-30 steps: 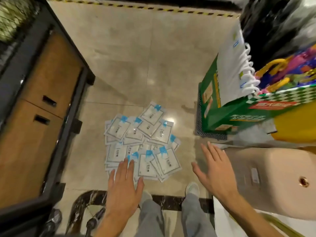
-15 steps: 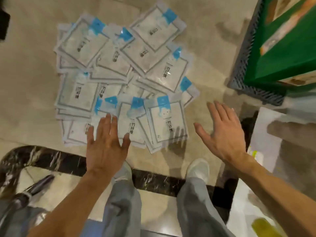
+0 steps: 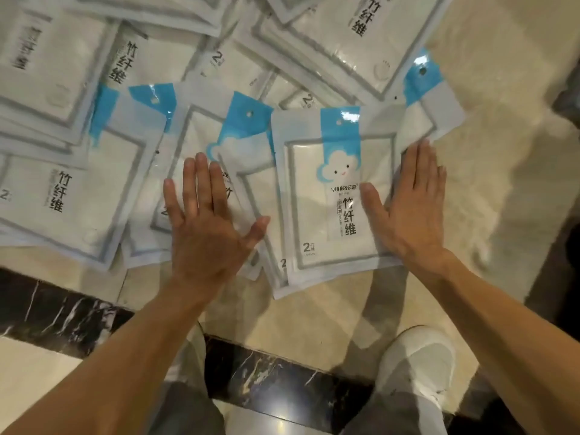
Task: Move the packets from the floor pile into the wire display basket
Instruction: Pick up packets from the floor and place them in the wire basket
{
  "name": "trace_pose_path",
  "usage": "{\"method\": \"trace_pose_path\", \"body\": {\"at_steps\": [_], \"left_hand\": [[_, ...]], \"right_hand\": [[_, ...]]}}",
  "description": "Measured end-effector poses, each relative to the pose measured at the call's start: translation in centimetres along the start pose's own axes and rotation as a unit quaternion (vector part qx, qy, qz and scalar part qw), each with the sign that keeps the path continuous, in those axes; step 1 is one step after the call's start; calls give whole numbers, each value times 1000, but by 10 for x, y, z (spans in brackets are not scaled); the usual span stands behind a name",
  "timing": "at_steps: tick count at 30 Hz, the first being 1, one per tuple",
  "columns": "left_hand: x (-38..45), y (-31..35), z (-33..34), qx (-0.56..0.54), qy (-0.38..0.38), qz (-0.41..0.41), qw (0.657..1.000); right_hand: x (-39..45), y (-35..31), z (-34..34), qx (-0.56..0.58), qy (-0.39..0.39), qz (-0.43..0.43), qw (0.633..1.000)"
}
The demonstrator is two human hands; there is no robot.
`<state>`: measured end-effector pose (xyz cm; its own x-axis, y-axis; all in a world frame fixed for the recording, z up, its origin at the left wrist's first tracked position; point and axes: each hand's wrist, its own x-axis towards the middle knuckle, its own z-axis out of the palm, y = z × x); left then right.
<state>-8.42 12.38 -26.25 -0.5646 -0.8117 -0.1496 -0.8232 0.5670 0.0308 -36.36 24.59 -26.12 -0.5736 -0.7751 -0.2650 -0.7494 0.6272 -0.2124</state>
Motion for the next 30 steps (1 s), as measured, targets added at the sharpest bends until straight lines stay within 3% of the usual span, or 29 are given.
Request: {"method": "trace_pose_path", "body": {"at_steps": [4,8,11,14,17,18,19,21,22,24,28,30], "left_hand": [[2,0,5,-6,-9,-2,1000],[3,-3,2,-81,34,19,996],[10,2,-4,-238,34,-39,970],[17,12,-21,-283,58,-100,952],[18,17,-38,-311,-18,-162,936],[16,15,-42,-366,-53,-186,910],[15,13,-48,-459,-78,-214,859],[13,13,-68,-631,-105,-261,723],[13,12,-77,-674,-103,-269,680],[15,6,-98,-685,-88,-277,668],[20,-20,-141,-648,-47,-303,697],[22,-35,-169,-635,-33,-341,692]], "right_hand": [[0,4,6,65,25,3,998],[3,8,3,229,85,26,969],[8,2,-8,292,73,80,950],[11,-1,-23,296,58,107,947],[8,-1,-41,286,35,120,950],[8,-2,-48,322,17,130,938],[7,-5,-57,380,-7,146,914],[6,-7,-73,461,-44,168,870],[6,-8,-81,476,-54,175,860],[5,-14,-100,506,-70,185,840],[4,-36,-150,553,-83,199,805],[5,-51,-183,575,-86,212,786]]}}
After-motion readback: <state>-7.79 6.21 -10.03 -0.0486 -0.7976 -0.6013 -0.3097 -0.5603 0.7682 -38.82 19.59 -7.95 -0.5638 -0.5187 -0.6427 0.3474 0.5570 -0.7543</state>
